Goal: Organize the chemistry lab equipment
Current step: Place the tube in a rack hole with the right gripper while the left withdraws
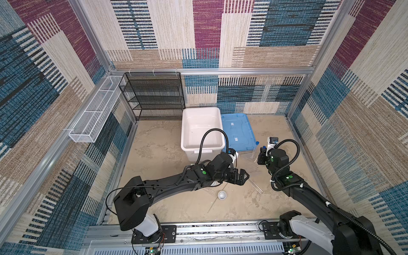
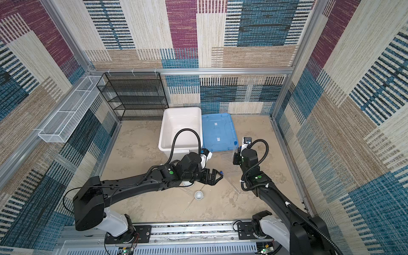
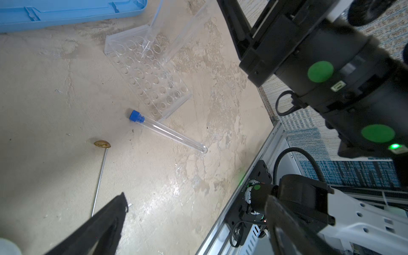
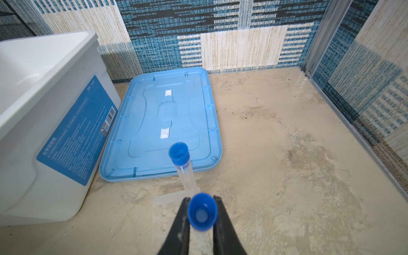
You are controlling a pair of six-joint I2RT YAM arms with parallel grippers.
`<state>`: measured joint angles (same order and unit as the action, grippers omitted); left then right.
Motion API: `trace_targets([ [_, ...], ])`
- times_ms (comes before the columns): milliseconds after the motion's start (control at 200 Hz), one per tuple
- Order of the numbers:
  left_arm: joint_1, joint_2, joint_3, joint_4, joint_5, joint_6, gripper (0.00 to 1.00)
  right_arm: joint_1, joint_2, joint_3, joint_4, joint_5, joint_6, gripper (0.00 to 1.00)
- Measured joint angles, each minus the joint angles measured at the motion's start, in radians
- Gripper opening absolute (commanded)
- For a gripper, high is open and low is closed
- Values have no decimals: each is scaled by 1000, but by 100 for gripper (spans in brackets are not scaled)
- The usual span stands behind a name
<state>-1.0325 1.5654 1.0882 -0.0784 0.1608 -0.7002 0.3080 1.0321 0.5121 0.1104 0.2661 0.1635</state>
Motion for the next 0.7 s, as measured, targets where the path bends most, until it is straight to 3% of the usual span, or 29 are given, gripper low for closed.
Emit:
trace_targets([
  [501,0,0,-12,3,-1,-3,99,0,81,11,19,5,-14,23],
  [701,0,0,-15,6,-3,-3,99,0,72,4,11,4,-14,40],
])
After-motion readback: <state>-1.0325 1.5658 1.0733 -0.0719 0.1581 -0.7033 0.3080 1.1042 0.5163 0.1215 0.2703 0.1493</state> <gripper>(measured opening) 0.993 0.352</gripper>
